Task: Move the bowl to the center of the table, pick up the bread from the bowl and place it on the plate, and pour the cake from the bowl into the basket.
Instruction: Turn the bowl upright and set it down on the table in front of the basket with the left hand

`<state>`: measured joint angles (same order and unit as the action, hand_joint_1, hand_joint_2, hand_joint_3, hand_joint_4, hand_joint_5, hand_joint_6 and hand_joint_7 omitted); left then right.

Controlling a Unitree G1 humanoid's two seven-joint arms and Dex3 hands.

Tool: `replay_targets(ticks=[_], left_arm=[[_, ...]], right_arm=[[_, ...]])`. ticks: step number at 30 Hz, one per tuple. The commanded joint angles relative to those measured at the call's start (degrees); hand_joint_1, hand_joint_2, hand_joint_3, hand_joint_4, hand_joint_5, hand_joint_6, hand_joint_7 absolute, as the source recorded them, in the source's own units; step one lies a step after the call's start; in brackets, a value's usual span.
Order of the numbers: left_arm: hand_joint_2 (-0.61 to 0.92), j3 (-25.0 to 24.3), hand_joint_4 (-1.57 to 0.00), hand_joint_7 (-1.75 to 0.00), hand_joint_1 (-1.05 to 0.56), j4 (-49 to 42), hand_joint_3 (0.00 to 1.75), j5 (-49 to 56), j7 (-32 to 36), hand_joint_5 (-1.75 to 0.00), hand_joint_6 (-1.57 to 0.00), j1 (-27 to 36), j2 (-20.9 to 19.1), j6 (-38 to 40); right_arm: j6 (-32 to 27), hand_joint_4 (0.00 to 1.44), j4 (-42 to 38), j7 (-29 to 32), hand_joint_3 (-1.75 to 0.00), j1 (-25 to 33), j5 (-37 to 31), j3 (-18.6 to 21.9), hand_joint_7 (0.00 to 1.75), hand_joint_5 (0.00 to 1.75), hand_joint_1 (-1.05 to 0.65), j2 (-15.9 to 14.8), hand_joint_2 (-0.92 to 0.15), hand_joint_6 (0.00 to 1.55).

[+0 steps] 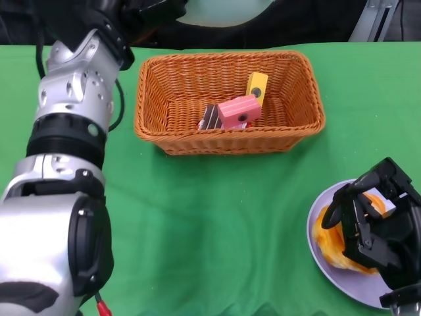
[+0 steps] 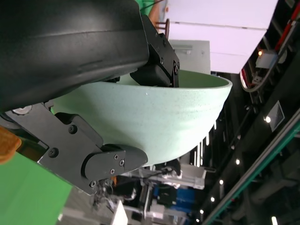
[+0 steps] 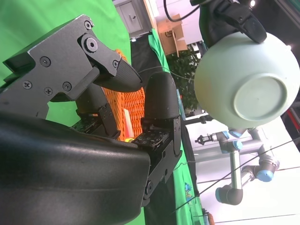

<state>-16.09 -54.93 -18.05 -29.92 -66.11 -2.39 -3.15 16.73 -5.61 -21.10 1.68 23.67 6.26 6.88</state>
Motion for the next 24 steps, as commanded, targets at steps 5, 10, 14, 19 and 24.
replay_targets(ticks=[5,10,14,19,24], left_arm=[[0.62,3.6,-0.76,-1.31,-0.19,9.3,0.96,3.5,-1.1,-1.72,-0.81,7.3,-2.8,-10.6],[0.66,5.6,-0.77,-1.23,-0.17,15.5,0.89,6.5,-0.6,-1.65,-0.82,13.9,-4.3,-20.2],[0.72,6.7,-0.75,-1.26,-0.17,20.0,0.83,9.8,1.4,-1.61,-0.76,19.4,-5.7,-29.2],[0.83,7.9,-0.69,-1.41,-0.19,20.9,0.69,17.2,4.8,-1.72,-0.65,26.3,-9.2,-46.1],[0.89,8.4,-0.7,-1.44,-0.16,19.0,0.61,21.7,8.9,-1.75,-0.66,30.0,-11.0,-55.5]], right_arm=[[-1.6,0.72,0.2,0.0,-1.19,-0.6,0.9,1.3,1.6,1.74,-0.23,-2.1,-0.51,0.52],[-2.3,0.74,0.8,-0.1,-1.17,-0.9,1.4,1.7,1.59,1.75,-0.24,-2.2,-0.51,0.55],[-2.7,0.76,1.3,0.3,-1.17,-1.0,1.5,2.0,1.58,1.75,-0.22,-1.9,-0.5,0.57],[-3.1,0.76,1.3,0.6,-1.17,-1.0,1.6,2.1,1.57,1.75,-0.25,-1.6,-0.49,0.57],[-3.5,0.75,1.8,1.1,-1.18,-0.6,1.2,2.1,1.58,1.75,-0.23,-1.4,-0.5,0.57]])
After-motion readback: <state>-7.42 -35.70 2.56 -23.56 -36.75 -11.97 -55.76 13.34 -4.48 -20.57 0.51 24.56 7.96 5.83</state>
